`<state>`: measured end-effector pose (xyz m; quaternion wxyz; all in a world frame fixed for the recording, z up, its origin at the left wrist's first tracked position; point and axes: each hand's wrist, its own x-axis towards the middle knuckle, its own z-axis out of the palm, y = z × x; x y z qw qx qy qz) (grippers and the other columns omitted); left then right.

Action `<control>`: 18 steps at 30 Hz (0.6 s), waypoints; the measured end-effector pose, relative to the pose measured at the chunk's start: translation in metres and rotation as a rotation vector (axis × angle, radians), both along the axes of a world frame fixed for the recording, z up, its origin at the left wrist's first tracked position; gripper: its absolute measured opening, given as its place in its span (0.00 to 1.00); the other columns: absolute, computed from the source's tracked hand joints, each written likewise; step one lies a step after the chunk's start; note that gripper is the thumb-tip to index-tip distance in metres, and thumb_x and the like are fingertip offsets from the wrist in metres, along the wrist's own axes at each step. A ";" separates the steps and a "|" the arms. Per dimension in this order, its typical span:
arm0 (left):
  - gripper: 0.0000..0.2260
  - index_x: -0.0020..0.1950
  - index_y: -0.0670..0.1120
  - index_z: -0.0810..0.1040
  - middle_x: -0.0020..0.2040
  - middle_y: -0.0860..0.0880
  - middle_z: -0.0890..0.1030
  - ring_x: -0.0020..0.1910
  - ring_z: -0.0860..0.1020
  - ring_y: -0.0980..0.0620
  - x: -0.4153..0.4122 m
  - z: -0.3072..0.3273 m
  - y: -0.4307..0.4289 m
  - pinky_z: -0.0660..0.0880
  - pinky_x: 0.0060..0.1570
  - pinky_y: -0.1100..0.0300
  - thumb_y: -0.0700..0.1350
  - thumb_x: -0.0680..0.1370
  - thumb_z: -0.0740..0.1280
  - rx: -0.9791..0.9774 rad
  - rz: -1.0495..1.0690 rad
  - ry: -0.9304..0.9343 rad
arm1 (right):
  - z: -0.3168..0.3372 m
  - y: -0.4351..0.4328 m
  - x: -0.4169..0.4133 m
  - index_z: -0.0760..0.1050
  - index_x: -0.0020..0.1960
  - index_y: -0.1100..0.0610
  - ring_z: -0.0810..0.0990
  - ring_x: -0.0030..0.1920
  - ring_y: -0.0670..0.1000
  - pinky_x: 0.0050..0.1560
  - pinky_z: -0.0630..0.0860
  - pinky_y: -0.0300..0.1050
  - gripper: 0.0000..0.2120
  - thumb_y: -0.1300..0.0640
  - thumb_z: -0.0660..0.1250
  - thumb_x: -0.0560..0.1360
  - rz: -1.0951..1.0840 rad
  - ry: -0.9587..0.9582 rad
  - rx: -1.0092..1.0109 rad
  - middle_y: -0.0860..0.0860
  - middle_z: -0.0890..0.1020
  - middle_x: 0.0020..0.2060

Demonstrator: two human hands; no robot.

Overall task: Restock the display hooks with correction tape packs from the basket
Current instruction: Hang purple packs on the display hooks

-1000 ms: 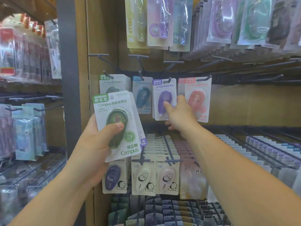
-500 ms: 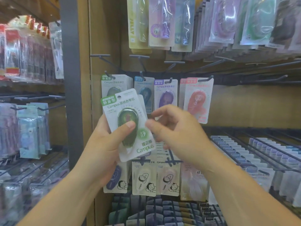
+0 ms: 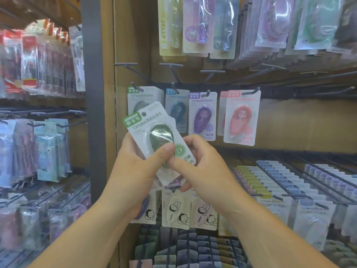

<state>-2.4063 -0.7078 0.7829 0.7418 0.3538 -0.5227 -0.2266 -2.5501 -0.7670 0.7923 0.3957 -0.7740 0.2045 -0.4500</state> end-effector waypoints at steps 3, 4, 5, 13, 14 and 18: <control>0.22 0.68 0.53 0.76 0.58 0.50 0.87 0.53 0.88 0.48 0.005 0.000 0.005 0.85 0.44 0.51 0.52 0.74 0.72 0.014 -0.015 0.048 | 0.001 0.003 0.007 0.73 0.60 0.48 0.87 0.45 0.50 0.38 0.84 0.50 0.11 0.52 0.70 0.80 0.092 -0.054 0.032 0.46 0.85 0.48; 0.20 0.67 0.53 0.77 0.58 0.49 0.87 0.53 0.88 0.47 0.008 -0.001 0.007 0.85 0.45 0.48 0.52 0.75 0.70 0.023 -0.021 0.075 | 0.001 0.004 0.011 0.72 0.61 0.50 0.87 0.47 0.51 0.39 0.84 0.52 0.10 0.54 0.69 0.81 0.134 -0.089 0.060 0.47 0.85 0.50; 0.17 0.66 0.53 0.77 0.58 0.48 0.87 0.53 0.88 0.46 0.012 -0.001 0.009 0.85 0.46 0.48 0.50 0.77 0.69 0.025 -0.024 0.086 | 0.001 0.006 0.014 0.72 0.61 0.51 0.87 0.48 0.52 0.40 0.84 0.52 0.10 0.55 0.67 0.82 0.176 -0.133 0.101 0.48 0.84 0.52; 0.17 0.67 0.50 0.76 0.58 0.49 0.87 0.55 0.87 0.47 0.044 -0.004 0.028 0.85 0.46 0.56 0.39 0.79 0.69 -0.027 0.047 0.016 | 0.012 0.011 0.040 0.73 0.60 0.54 0.84 0.34 0.52 0.33 0.80 0.46 0.08 0.55 0.66 0.82 0.120 -0.297 0.239 0.51 0.87 0.45; 0.18 0.67 0.50 0.76 0.57 0.49 0.88 0.54 0.87 0.47 0.051 -0.004 0.031 0.85 0.45 0.56 0.39 0.78 0.70 -0.033 0.070 0.025 | 0.014 0.009 0.043 0.73 0.60 0.53 0.83 0.32 0.52 0.32 0.79 0.45 0.08 0.55 0.67 0.82 0.071 -0.310 0.236 0.52 0.87 0.44; 0.23 0.66 0.51 0.77 0.56 0.50 0.88 0.53 0.88 0.47 0.078 -0.001 0.045 0.86 0.47 0.50 0.44 0.71 0.72 -0.042 0.124 0.029 | 0.014 0.005 0.056 0.74 0.58 0.54 0.81 0.30 0.51 0.31 0.79 0.44 0.06 0.57 0.67 0.82 0.006 -0.327 0.191 0.52 0.86 0.41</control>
